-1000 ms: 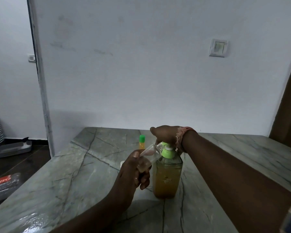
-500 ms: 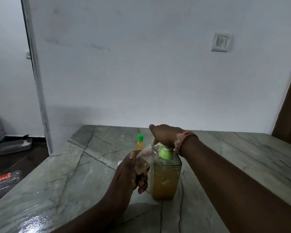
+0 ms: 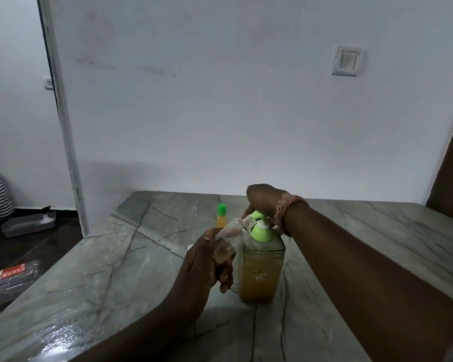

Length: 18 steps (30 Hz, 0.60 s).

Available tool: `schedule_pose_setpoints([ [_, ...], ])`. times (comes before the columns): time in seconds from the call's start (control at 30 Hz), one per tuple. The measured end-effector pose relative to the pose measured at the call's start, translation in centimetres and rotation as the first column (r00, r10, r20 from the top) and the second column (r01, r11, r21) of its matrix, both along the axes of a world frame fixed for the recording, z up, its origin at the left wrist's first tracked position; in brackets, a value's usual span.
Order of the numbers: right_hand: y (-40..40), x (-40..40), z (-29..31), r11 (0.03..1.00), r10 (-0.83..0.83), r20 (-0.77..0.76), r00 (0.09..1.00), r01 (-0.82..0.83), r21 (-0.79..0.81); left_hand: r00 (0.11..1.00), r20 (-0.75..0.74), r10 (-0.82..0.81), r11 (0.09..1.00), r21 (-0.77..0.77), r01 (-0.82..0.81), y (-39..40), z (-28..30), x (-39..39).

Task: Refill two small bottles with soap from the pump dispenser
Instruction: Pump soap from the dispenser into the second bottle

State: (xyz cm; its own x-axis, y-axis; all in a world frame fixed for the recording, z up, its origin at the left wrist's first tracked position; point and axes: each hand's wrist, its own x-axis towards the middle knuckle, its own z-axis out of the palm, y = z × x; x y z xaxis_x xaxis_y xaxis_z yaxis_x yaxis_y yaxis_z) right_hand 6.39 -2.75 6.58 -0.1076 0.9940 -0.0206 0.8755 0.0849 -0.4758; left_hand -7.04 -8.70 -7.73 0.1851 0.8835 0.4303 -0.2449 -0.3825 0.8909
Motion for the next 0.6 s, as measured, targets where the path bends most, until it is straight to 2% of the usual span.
schedule_pose_setpoints([
  [0.1, 0.4, -0.1, -0.8, 0.991, -0.023, 0.124, 0.992, 0.006, 0.133, 1.000, -0.011, -0.013, 1.000, 0.014, 0.014, 0.0, -0.2, 0.2],
  [0.37, -0.3, -0.4, 0.1, 0.994, 0.074, 0.242, 0.967, -0.092, 0.066, 1.000, 0.003, 0.015, 0.999, 0.032, -0.015, -0.3, 0.1, 0.3],
  [0.5, -0.2, -0.4, -0.8, 0.979, 0.031, 0.293, 0.955, -0.088, 0.183, 0.999, -0.032, 0.031, 0.999, 0.030, -0.030, 0.0, -0.1, 0.2],
  [0.6, -0.3, -0.2, -0.9, 0.982, 0.041, 0.313, 0.949, -0.095, 0.160, 0.999, -0.018, 0.035, 0.999, 0.018, -0.034, 0.0, -0.1, 0.2],
])
